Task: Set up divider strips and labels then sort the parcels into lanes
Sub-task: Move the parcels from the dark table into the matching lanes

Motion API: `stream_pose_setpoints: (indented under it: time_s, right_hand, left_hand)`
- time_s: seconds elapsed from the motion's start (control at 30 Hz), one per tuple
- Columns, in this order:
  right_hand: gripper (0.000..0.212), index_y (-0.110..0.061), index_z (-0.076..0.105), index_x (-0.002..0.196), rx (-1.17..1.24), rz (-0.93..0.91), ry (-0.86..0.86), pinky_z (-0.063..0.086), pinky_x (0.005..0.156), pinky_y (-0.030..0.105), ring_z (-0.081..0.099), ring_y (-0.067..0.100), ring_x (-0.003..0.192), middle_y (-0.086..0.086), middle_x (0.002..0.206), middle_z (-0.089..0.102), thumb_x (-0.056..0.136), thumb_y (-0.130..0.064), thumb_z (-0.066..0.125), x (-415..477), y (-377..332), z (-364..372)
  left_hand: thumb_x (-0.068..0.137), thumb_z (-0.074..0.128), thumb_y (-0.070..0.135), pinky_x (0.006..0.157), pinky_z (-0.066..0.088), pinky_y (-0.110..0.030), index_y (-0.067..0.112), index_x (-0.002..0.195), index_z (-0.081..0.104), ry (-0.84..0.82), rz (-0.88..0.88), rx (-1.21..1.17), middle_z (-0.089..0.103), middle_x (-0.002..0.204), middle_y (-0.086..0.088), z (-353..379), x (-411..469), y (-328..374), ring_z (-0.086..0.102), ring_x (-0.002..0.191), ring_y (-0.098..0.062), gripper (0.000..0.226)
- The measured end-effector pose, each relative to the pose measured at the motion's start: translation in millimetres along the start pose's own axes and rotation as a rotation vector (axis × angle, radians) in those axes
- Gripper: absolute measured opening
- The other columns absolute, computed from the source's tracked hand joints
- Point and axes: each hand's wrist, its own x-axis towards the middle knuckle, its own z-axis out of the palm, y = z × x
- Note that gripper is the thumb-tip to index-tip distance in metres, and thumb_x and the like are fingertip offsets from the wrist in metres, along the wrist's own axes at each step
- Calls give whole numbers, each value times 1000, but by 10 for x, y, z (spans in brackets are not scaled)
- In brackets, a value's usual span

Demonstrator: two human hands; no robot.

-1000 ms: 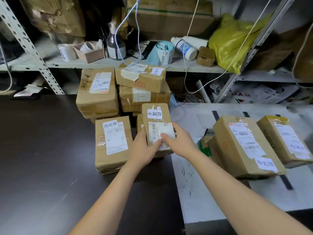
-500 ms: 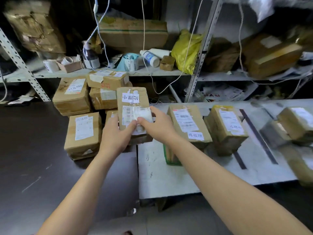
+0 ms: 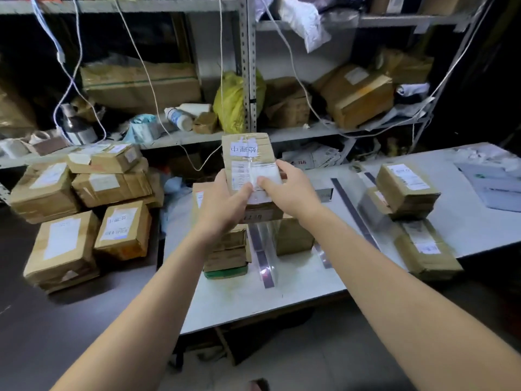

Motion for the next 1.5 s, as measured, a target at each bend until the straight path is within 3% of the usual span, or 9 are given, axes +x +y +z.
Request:
stream_pose_setpoints:
  time_s: [0.3,0.47,0.77,0.9,1.03,1.17,1.3,1.4,1.5]
  right_hand:
    - [35,-37,64,122,-99,178,28,57,92,44,66,11,105,-17,115,71,87,-40,66,684,914,-407]
    - [34,-35,58,125,-135,263,-10,55,95,46,64,16,113,-10,125,69,92,-38,65,1088,1212,-424]
    - [43,-34,55,134,-127,260,-48,54,93,37,62,11,108,-13,125,67,92,-33,67,1285,1519,-469]
    - [50,-30,51,139,-317,124,-52,46,94,38,52,23,125,-5,132,60,92,-38,64,1286,1495,-493]
    - [63,-24,41,151,-526,-134,-121,33,110,41,33,25,136,0,148,50,94,-46,59,1247,1294,-469]
    - [62,-23,41,152,-583,-342,-313,29,114,42,27,27,142,1,154,44,97,-46,57,1161,934,-345]
    - [57,-25,46,148,-673,-515,-446,35,110,43,32,28,138,-1,149,48,97,-50,56,977,595,-26]
    - [64,-33,42,150,-712,-584,-541,35,112,47,32,30,138,-3,154,44,92,-55,55,803,377,317]
    - [65,-33,40,151,-739,-669,-586,31,116,50,31,32,142,-2,158,40,92,-57,54,650,156,673]
  left_hand:
    - [91,62,38,94,54,-43,29,138,45,-247,-64,11,64,127,7,1081,692,-195,64,112,-17,50]
    - [94,62,32,90,56,-49,31,134,41,-274,-107,60,64,124,5,1392,1055,-328,65,106,-21,45]
    - [96,60,31,83,52,-35,29,140,36,-266,-129,192,62,130,4,1667,1197,-432,63,109,-19,50]
    - [97,60,35,93,50,-37,24,143,42,-213,-148,304,61,136,1,1559,1126,-361,60,122,-23,50]
    - [100,56,43,112,37,-39,16,160,25,-100,-179,545,44,156,-9,1245,895,-248,46,139,-27,73]
    - [99,57,41,107,36,-36,15,152,41,5,-189,731,52,149,-7,746,548,-161,46,136,-26,61]
    - [96,53,44,100,47,-43,20,152,38,131,-249,1010,53,144,-5,188,173,-160,50,131,-28,63]
    - [95,51,47,84,48,-41,21,145,42,170,-349,1108,58,132,-3,-224,-131,-249,57,119,-29,57]
    - [96,52,47,81,50,-39,21,145,42,186,-395,1164,57,133,-3,-607,-389,-449,57,118,-27,57]
